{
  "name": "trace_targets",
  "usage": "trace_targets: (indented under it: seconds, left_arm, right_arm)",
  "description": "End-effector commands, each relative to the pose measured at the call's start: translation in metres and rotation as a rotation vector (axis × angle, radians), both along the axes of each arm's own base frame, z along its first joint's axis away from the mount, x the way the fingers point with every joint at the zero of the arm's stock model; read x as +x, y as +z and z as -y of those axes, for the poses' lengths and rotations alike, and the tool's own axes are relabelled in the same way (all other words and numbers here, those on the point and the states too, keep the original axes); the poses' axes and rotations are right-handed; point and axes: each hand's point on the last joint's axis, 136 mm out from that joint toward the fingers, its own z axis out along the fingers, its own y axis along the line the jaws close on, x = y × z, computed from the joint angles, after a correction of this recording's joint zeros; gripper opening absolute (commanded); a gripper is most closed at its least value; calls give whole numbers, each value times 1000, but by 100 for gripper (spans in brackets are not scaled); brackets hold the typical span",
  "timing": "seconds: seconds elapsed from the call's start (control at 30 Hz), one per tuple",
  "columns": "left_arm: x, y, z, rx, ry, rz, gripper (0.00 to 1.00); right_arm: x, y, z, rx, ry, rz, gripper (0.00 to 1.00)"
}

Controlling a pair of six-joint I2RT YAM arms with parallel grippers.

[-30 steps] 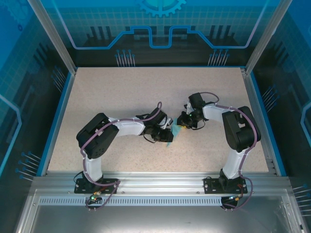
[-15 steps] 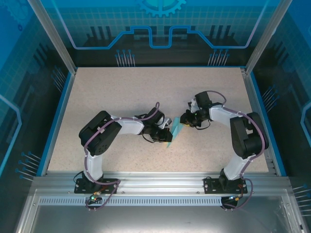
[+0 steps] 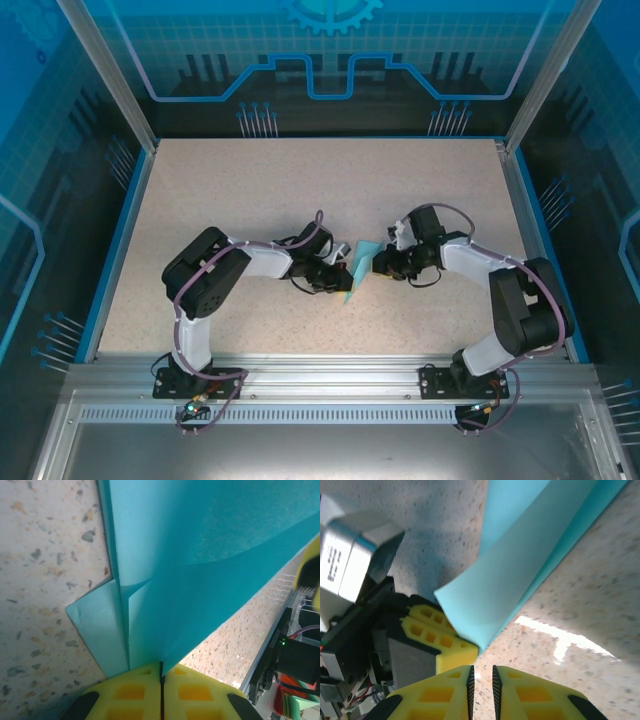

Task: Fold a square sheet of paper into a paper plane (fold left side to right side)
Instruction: Fold the wing for the fifth time at the center of the table.

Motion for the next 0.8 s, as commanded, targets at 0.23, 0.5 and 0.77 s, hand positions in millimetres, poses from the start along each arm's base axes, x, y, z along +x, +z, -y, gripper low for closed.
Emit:
trace_targets:
  seconds: [0.23, 0.5, 0.77]
  left_arm:
    - [-3, -27, -16, 33, 44, -74, 6]
    - [-2, -30, -18, 23, 57, -103, 4]
    - [-1, -37, -19, 13, 68, -145, 2]
  right_arm:
    - [8, -2, -42, 77, 61, 7, 20]
    - [22, -13, -45, 50, 59, 15, 19]
    - [29, -24, -47, 42, 58, 12, 19]
